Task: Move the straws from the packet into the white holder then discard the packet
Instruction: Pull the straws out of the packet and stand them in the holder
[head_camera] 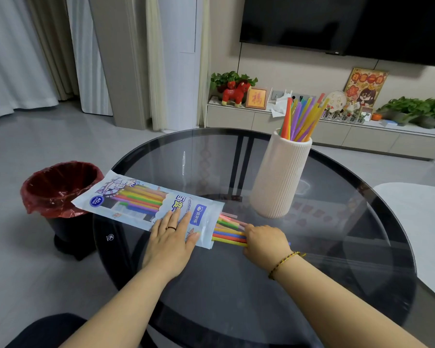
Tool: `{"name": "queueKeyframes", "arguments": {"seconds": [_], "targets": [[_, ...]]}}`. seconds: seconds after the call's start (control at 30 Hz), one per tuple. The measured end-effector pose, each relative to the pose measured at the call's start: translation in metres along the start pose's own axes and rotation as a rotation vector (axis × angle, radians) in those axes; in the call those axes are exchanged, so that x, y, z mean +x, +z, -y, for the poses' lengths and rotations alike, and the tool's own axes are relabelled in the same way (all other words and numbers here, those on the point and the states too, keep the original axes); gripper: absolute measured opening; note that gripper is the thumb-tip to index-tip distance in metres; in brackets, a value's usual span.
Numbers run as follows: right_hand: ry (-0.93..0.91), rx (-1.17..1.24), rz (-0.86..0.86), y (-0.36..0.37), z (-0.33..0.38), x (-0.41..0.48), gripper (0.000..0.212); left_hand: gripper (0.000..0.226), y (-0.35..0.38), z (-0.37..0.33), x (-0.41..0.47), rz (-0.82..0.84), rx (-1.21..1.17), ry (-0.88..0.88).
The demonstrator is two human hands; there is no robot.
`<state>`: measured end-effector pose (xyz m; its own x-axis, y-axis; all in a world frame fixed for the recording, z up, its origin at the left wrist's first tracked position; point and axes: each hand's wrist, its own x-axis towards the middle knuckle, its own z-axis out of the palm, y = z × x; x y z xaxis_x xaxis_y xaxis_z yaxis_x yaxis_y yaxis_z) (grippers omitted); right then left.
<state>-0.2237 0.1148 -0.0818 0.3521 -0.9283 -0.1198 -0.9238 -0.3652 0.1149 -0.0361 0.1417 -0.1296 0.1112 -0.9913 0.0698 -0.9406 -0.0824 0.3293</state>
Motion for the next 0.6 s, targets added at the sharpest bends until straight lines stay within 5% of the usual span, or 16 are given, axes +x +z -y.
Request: {"name": "queueKeyframes", "arguments": {"seconds": [0.6], "targets": [[-0.004,-0.3,-0.146,-0.031,-0.1,-0.059,0.02,0.054,-0.005,-0.003,-0.001,0.07,0.007,-0.026]]}}
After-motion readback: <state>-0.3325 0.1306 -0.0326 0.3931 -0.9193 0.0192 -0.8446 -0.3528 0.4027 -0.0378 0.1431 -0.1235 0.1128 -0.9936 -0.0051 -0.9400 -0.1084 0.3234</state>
